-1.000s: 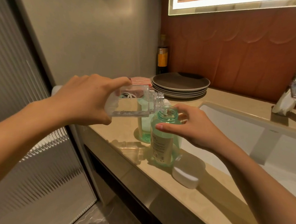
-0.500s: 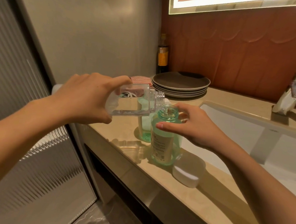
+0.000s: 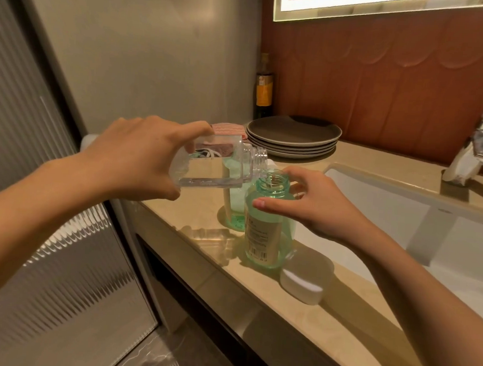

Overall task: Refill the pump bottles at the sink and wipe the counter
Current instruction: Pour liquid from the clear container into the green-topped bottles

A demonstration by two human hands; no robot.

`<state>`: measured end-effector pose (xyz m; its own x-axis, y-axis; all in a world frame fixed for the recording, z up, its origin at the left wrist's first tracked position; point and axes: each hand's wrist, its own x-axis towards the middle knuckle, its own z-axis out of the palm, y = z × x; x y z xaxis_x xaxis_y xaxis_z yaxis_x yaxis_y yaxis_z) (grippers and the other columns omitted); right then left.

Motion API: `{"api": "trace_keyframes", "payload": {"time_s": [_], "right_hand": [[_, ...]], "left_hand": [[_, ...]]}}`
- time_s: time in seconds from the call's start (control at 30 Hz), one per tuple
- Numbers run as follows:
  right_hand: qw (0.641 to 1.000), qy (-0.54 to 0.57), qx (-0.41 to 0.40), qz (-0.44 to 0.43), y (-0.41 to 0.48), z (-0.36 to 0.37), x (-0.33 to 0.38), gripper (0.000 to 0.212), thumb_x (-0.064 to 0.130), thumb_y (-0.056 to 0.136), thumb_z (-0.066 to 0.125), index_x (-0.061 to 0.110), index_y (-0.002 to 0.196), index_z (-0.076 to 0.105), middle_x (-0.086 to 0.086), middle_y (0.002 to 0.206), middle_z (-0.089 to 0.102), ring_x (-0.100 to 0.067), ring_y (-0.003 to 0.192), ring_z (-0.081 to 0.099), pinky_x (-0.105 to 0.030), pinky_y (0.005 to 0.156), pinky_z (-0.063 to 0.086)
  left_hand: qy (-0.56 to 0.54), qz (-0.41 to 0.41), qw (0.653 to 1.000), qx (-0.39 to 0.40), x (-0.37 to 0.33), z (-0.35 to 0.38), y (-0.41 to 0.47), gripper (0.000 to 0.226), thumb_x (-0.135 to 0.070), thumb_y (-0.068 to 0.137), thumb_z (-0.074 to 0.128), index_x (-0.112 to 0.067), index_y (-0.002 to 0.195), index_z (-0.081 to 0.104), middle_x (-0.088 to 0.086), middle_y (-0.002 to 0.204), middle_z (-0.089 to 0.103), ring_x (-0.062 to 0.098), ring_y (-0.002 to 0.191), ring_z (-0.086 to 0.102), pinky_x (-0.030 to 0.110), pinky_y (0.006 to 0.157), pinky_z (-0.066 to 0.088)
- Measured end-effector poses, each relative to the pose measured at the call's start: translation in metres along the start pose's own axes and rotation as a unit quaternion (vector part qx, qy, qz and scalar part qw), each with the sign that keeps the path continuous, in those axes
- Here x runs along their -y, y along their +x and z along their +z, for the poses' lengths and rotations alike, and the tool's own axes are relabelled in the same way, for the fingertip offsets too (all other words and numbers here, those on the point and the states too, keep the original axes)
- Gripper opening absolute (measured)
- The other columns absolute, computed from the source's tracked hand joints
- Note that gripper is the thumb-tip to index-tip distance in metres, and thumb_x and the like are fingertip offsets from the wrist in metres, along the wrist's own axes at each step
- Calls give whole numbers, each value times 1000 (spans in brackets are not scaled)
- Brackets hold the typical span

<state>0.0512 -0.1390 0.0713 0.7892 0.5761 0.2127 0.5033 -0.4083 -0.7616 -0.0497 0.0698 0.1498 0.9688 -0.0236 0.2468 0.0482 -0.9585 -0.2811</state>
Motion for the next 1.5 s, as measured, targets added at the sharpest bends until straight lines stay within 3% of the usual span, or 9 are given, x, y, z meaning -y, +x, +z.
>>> {"api": "trace_keyframes", "payload": {"time_s": [0.13, 0.37, 0.53, 0.77, 0.97, 1.1, 1.17, 1.4, 1.5], "right_hand": [[1000, 6, 2, 0, 0, 0, 1, 79, 63, 54, 66, 19, 120, 60, 7, 112, 63, -8, 99, 55, -14, 69, 44], [1000, 1, -8, 1, 0, 0, -2, 88, 69, 49, 65, 18, 121, 59, 4, 115, 64, -13, 106, 57, -28, 82, 50], [1000, -3, -7, 0, 1, 0, -2, 94, 71, 48, 63, 18, 125, 57, 3, 119, 62, -14, 108, 56, -29, 83, 49], [1000, 1, -4, -6, 0, 1, -1, 78, 64, 55, 66, 20, 120, 60, 7, 114, 63, -8, 100, 54, -14, 67, 43], [1000, 4, 1, -2, 0, 0, -1, 58, 54, 66, 72, 23, 113, 61, 11, 105, 62, 1, 90, 54, -13, 64, 42], [1000, -4, -3, 0, 1, 1, -2, 83, 64, 55, 67, 19, 123, 58, 5, 117, 62, -10, 104, 55, -15, 69, 44], [1000, -2, -3, -3, 0, 0, -1, 85, 66, 52, 65, 18, 123, 58, 5, 117, 63, -11, 104, 55, -16, 70, 45], [1000, 15, 1, -5, -2, 0, 4, 58, 56, 60, 70, 24, 107, 62, 9, 104, 65, -9, 99, 56, -18, 73, 47], [1000, 20, 2, -6, -3, -1, 4, 55, 56, 60, 70, 25, 105, 62, 10, 103, 66, -8, 98, 57, -21, 75, 49]], "left_hand": [[5, -1, 1000, 3, -1, -1, 0, 84, -33, 65, 77, -44, 132, 28, -19, 115, 54, 12, 71, 43, 22, 48, 24], [1, -6, 1000, 5, -1, -1, -1, 85, -31, 63, 77, -44, 131, 29, -20, 114, 54, 12, 68, 43, 22, 49, 23], [5, -5, 1000, 5, -2, -1, -1, 85, -31, 63, 77, -44, 131, 28, -20, 114, 54, 13, 72, 44, 22, 49, 22], [13, 0, 1000, 2, -2, -3, -1, 84, -31, 64, 78, -43, 132, 28, -19, 114, 54, 12, 69, 42, 22, 48, 23], [13, 0, 1000, 3, -2, -2, -1, 85, -33, 65, 78, -43, 132, 27, -19, 115, 54, 11, 69, 41, 21, 48, 22], [10, -4, 1000, 6, -2, -3, -1, 85, -32, 65, 78, -42, 133, 28, -18, 115, 54, 10, 66, 39, 21, 48, 22], [9, -3, 1000, 7, -2, -2, -1, 85, -32, 65, 78, -42, 132, 28, -18, 115, 54, 10, 66, 39, 22, 48, 22], [13, -2, 1000, 6, -2, -3, -1, 86, -31, 64, 77, -43, 133, 27, -19, 114, 54, 14, 74, 44, 22, 48, 22], [13, -2, 1000, 5, -1, -3, 0, 86, -31, 64, 77, -43, 133, 27, -19, 114, 54, 14, 73, 45, 22, 48, 22]]}}
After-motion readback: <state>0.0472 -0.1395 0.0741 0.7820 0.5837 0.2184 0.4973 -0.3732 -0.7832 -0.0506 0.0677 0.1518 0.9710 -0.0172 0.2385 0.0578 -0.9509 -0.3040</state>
